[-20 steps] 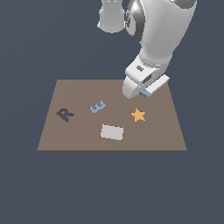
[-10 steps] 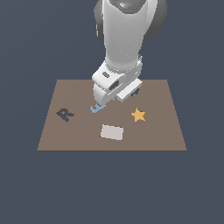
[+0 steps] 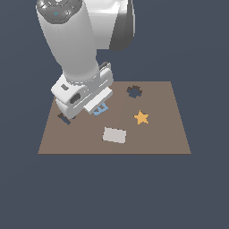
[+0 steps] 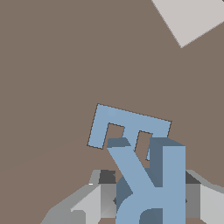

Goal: Insert a designated object into the corresponding slot on a board.

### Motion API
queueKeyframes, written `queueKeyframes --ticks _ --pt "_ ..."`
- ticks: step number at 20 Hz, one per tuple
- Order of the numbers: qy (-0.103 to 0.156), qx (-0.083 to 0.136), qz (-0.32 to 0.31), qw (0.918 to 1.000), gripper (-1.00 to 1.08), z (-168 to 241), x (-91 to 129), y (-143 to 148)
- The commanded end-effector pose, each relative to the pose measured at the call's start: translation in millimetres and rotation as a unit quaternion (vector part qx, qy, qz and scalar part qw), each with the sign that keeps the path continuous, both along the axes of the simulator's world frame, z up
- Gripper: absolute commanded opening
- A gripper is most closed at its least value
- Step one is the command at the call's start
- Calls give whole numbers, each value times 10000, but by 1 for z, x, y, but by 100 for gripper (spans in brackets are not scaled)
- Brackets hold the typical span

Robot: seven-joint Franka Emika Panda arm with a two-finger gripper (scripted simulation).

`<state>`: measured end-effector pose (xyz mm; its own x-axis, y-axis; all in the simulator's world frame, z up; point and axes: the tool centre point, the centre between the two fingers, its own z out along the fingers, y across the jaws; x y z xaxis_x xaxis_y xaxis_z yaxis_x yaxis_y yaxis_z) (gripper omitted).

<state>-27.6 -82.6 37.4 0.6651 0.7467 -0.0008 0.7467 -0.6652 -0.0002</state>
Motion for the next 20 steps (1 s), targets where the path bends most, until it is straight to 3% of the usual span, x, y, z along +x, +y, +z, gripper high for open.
queueKeyframes --ticks 1,10,20 --pt "-1 2 92 10000 -100 1 9 -23" --pt "0 2 289 9996 -100 2 36 -78" --pt "0 2 351 9994 -100 3 46 -94"
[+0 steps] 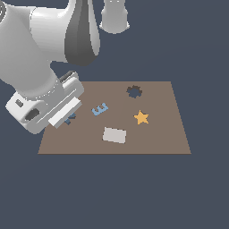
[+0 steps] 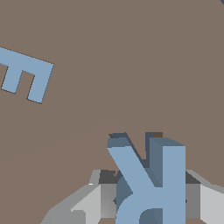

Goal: Insert a designated object into the corresponding slot on a board.

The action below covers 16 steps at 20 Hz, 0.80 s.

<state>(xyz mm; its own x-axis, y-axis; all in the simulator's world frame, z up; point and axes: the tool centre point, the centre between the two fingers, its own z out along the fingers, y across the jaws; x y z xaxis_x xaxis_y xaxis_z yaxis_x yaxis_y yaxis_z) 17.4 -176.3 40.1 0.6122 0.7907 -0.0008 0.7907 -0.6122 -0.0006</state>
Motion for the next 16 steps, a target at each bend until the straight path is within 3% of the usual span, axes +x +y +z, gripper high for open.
queueKeyframes --ticks 1,8,9,16 --pt "0 0 1 10000 -100 0 0 0" --pt "1 -1 11 10000 -100 -10 1 0" --pt "1 -1 11 10000 100 -10 1 0" --pt "1 -1 11 10000 100 -10 1 0"
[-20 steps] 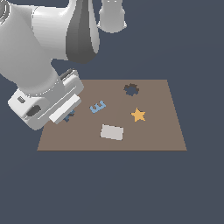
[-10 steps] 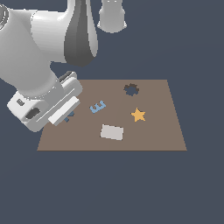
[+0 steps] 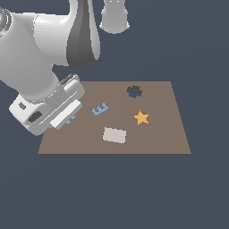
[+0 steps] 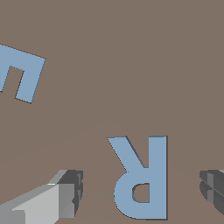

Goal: Insert a designated object into the corresponding slot on a board.

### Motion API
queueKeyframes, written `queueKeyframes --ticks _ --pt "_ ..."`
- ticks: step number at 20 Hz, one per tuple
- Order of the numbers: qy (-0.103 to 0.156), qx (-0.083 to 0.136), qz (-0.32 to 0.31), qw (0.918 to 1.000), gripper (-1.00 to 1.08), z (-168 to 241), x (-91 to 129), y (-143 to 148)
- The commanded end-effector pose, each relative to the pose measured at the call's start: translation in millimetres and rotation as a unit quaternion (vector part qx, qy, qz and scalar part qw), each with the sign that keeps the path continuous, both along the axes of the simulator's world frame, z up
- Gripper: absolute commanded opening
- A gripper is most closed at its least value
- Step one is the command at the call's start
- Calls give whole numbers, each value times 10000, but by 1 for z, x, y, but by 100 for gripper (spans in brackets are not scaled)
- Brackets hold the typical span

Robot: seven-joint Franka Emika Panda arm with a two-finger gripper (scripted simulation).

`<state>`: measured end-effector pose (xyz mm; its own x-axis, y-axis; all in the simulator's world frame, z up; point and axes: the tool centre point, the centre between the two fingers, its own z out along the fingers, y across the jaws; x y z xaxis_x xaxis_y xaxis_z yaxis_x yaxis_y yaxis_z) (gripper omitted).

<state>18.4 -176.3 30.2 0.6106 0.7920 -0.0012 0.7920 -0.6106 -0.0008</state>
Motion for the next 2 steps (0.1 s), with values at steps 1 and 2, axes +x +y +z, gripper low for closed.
queueKeyframes --ticks 1,2 --pt "-1 0 0 10000 100 0 0 0" --pt "-1 0 0 10000 100 0 0 0"
